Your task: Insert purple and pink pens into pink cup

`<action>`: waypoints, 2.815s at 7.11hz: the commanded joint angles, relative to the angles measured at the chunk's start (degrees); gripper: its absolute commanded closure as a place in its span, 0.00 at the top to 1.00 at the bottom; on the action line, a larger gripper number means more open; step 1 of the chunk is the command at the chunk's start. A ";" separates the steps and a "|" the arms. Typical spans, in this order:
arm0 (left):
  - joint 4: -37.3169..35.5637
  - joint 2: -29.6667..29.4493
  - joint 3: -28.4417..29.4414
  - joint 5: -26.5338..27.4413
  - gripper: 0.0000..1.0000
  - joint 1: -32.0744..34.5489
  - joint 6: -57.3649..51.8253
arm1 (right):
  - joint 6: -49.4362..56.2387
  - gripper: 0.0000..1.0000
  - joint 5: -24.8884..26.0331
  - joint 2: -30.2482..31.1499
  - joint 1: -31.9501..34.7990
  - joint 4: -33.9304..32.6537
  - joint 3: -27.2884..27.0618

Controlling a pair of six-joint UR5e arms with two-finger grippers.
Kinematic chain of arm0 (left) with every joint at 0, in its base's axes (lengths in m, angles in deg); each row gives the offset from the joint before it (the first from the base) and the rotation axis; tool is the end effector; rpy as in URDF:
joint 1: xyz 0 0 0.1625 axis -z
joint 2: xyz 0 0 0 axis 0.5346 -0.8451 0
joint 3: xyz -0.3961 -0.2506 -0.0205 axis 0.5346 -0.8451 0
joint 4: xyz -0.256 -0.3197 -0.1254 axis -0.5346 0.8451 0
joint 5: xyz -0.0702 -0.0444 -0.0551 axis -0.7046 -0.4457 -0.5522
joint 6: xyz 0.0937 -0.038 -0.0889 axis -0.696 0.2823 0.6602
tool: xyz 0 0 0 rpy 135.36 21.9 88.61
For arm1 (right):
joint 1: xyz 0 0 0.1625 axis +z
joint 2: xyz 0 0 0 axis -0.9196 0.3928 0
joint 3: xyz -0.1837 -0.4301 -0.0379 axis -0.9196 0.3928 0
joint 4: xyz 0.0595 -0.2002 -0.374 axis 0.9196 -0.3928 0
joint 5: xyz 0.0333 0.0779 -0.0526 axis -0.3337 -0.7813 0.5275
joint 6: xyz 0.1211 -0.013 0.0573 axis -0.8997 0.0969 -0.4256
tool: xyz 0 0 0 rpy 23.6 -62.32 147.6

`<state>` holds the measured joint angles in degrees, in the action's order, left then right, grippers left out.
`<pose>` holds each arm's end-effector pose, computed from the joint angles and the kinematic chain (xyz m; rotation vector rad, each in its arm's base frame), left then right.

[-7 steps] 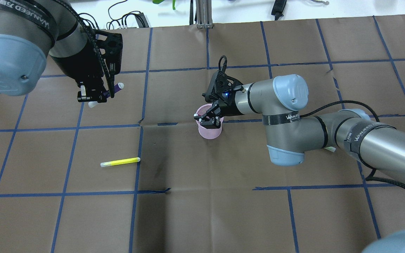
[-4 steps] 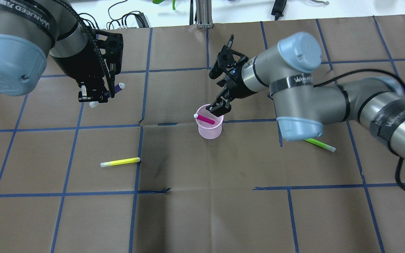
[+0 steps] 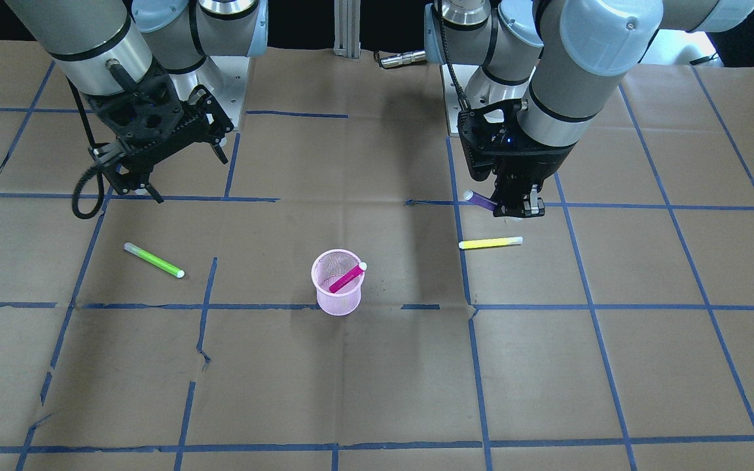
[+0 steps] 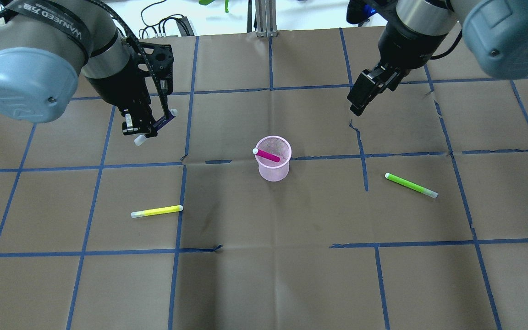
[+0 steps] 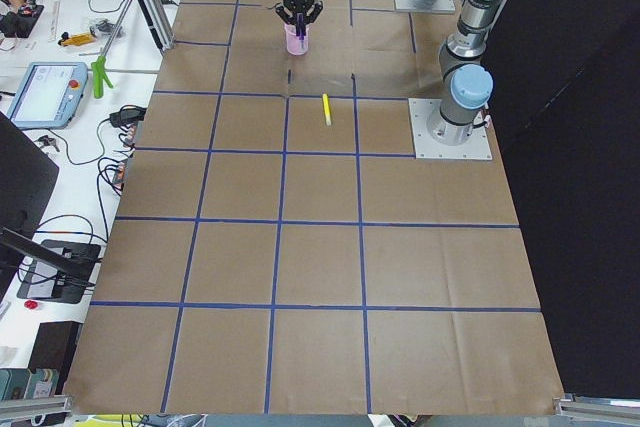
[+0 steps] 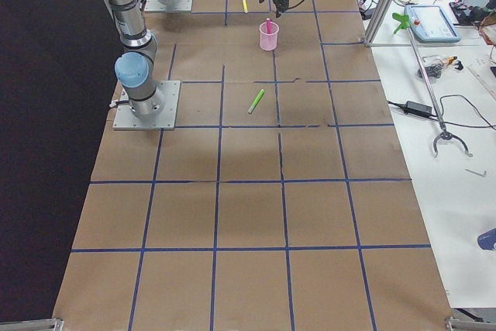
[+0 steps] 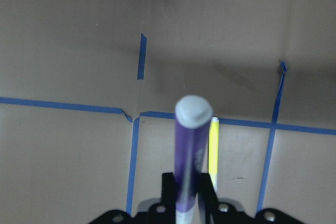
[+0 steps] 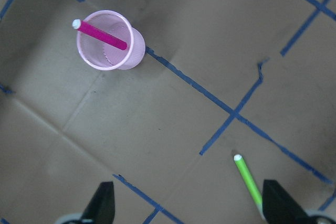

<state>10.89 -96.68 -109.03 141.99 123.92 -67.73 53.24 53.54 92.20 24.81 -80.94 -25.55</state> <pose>-0.1490 -0.5258 0.4357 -2.0396 -2.3370 -0.0579 0.1637 -0.5208 0.4959 -0.8122 2.9200 -0.0261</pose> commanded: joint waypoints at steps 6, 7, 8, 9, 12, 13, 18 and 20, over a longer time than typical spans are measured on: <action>-4.09 -2.75 0.07 -0.25 0.05 9.27 14.85 | -33.97 1.00 6.65 4.99 -5.02 7.25 -0.06; -7.58 -4.41 0.07 -0.25 0.05 12.51 20.11 | -36.35 1.00 6.31 4.99 -4.76 7.25 -0.23; -11.10 -6.17 0.07 -0.33 0.05 15.94 25.04 | -35.86 1.00 6.22 4.90 -4.67 6.73 -0.32; -15.66 -7.23 -0.28 -3.29 0.05 17.98 28.13 | -36.20 1.00 6.04 4.55 -3.97 6.55 -0.49; -25.08 -7.51 -2.21 -9.38 0.03 18.52 28.69 | -35.24 1.00 6.22 4.20 -3.35 6.46 -1.64; -29.63 -7.94 -4.48 -11.39 0.03 18.44 30.87 | -34.80 1.00 6.30 4.11 -3.35 6.38 -1.03; -46.73 -13.22 -9.69 -16.07 0.03 18.00 37.48 | -32.42 1.00 6.22 4.28 -3.44 4.62 -1.46; -46.99 -13.92 -11.34 -15.89 0.03 17.91 37.31 | -32.33 1.00 6.22 4.28 -3.44 4.62 -1.38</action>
<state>-35.81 -110.25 -119.15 126.03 141.89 -30.48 20.86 59.75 96.48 21.37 -76.28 -26.98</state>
